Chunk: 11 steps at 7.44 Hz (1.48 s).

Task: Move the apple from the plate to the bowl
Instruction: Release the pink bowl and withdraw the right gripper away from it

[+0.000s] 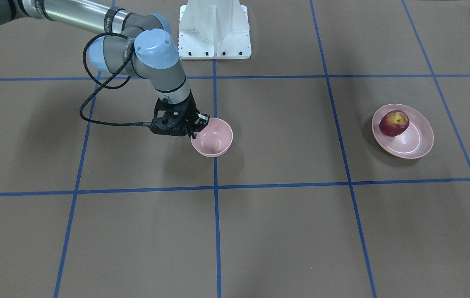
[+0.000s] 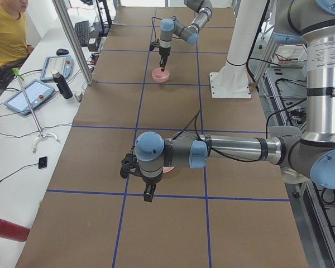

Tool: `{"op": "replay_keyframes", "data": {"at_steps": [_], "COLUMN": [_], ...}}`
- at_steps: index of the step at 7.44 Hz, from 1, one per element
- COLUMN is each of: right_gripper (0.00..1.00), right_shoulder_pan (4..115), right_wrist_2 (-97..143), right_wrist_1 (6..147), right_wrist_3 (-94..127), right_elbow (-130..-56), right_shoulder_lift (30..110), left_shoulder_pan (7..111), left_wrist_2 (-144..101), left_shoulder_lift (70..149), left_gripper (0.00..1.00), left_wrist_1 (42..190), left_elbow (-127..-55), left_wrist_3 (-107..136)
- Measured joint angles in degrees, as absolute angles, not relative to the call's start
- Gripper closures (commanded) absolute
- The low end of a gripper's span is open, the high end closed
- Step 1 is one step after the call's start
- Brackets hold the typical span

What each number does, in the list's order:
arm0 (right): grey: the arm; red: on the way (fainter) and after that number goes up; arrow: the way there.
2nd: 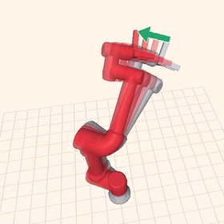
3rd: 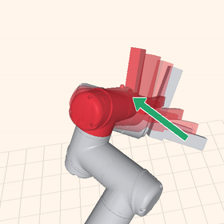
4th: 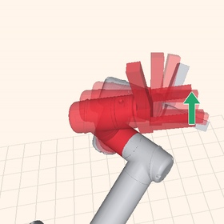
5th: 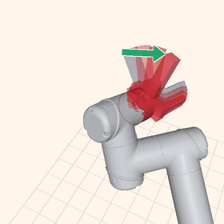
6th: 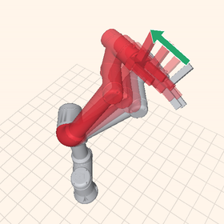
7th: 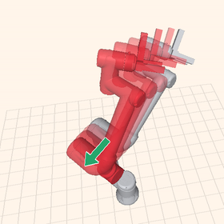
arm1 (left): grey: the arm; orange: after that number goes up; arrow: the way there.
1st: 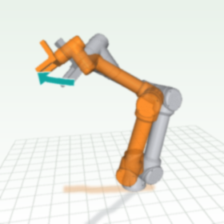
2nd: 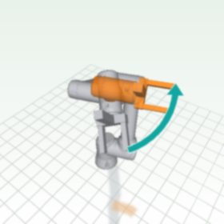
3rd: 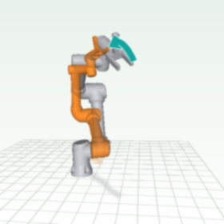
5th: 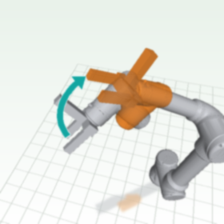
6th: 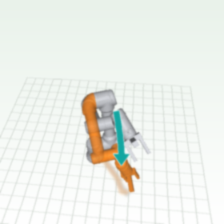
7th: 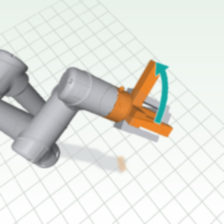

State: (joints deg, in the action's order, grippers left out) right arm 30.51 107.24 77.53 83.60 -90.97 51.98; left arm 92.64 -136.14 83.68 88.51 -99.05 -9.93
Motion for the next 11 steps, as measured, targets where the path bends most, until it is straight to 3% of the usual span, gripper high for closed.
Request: {"op": "replay_keyframes", "data": {"at_steps": [1, 6, 11], "right_gripper": [0.01, 0.0, 0.0], "right_shoulder_pan": [30.12, 34.31, 56.45], "right_wrist_2": [106.84, 107.38, 123.42], "right_wrist_1": [76.23, 76.94, 85.01], "right_wrist_3": [83.66, 83.34, 56.28], "right_elbow": [-90.24, -93.66, -95.56], "right_shoulder_lift": [51.96, 51.99, 59.0], "left_shoulder_pan": [92.64, 92.66, 92.64], "left_wrist_2": [-136.14, -136.2, -136.52], "left_shoulder_lift": [83.68, 84.69, 88.69], "left_gripper": [0.02, 0.02, 0.02], "left_wrist_1": [88.5, 88.57, 89.03], "left_elbow": [-99.05, -99.8, -99.37], "left_wrist_3": [-9.93, -10.26, -10.04]}}
